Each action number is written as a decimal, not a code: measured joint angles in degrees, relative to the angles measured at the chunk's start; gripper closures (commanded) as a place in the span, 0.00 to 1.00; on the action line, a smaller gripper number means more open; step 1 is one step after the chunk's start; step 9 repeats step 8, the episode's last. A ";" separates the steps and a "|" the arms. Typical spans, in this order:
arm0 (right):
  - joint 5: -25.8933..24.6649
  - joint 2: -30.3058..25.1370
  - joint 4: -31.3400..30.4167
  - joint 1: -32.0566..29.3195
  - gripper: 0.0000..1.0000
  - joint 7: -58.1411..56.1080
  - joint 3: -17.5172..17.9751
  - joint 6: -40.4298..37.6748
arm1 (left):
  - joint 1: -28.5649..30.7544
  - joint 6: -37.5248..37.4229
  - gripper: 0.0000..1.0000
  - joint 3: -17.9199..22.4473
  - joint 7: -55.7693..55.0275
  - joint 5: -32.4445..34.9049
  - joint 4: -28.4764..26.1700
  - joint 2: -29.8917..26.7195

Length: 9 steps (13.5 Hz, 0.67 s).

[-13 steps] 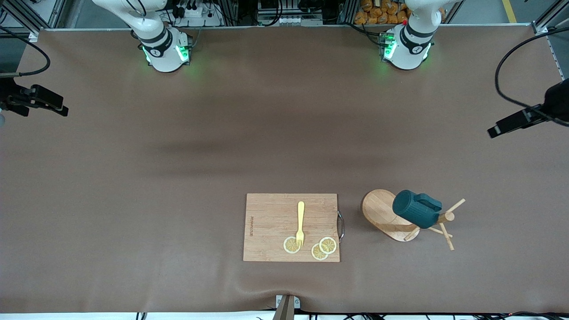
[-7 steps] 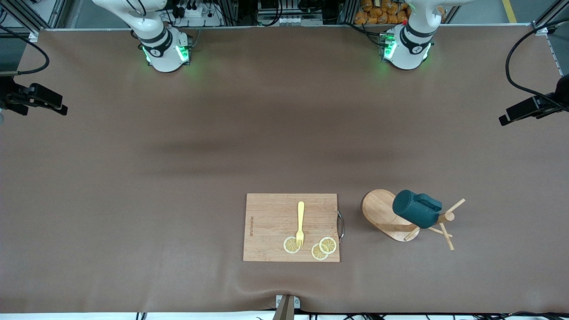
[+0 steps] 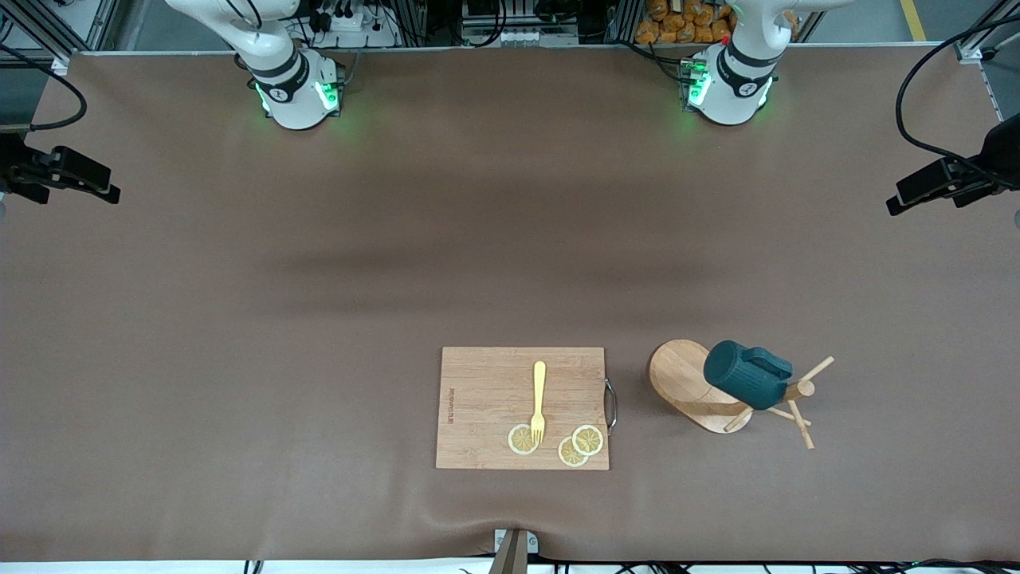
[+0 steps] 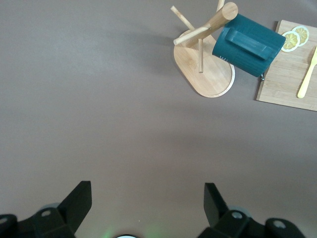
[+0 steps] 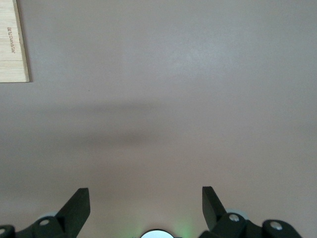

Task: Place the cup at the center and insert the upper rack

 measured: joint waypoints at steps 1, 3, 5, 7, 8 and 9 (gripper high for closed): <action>0.00 0.00 0.21 0.00 0.00 0.00 0.01 -0.15 | -0.23 0.11 0.00 -0.03 0.44 1.55 -0.04 0.00; 0.02 0.00 0.30 0.01 0.00 0.00 0.02 -0.24 | -1.02 0.24 0.00 -1.09 1.18 5.01 0.01 0.00; 0.02 0.00 0.30 0.01 0.00 0.00 0.03 -0.25 | -1.78 0.26 0.00 -2.70 1.18 6.40 0.16 0.00; 0.03 0.00 0.30 0.01 0.00 0.00 0.03 -0.25 | -2.01 0.26 0.00 -3.04 1.18 6.59 0.39 -0.06; 0.04 0.00 0.30 0.01 0.00 0.00 0.03 -0.25 | -1.98 0.21 0.00 -2.99 1.18 6.59 0.45 -0.14; 0.04 0.00 0.30 0.01 0.00 0.00 0.03 -0.25 | -1.98 0.21 0.00 -2.99 1.18 6.59 0.45 -0.14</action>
